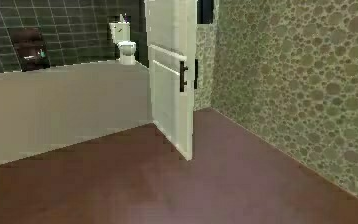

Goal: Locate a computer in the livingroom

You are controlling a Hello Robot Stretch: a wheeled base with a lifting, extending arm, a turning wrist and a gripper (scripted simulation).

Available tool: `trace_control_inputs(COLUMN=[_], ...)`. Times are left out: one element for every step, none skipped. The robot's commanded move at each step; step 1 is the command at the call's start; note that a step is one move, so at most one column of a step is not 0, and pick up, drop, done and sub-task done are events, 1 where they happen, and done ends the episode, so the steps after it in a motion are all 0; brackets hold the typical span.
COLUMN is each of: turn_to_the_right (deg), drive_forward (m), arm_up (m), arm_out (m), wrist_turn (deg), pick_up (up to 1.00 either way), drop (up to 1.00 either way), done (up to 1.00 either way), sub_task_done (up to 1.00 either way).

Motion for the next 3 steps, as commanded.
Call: trace_control_inputs(turn_to_the_right=[-45.0, -45.0, -36.0], drive_forward=[0.0, 0.0, 0.0], arm_up=[0.0, 0.0, 0.0], arm_out=[0.0, 0.0, 0.0], wrist_turn=[0.0, 0.0, 0.0], pick_up=[0.0, 0.0, 0.0], drop=[0.0, 0.0, 0.0], done=[0.0, 0.0, 0.0], sub_task_done=[0.0, 0.0, 0.0])
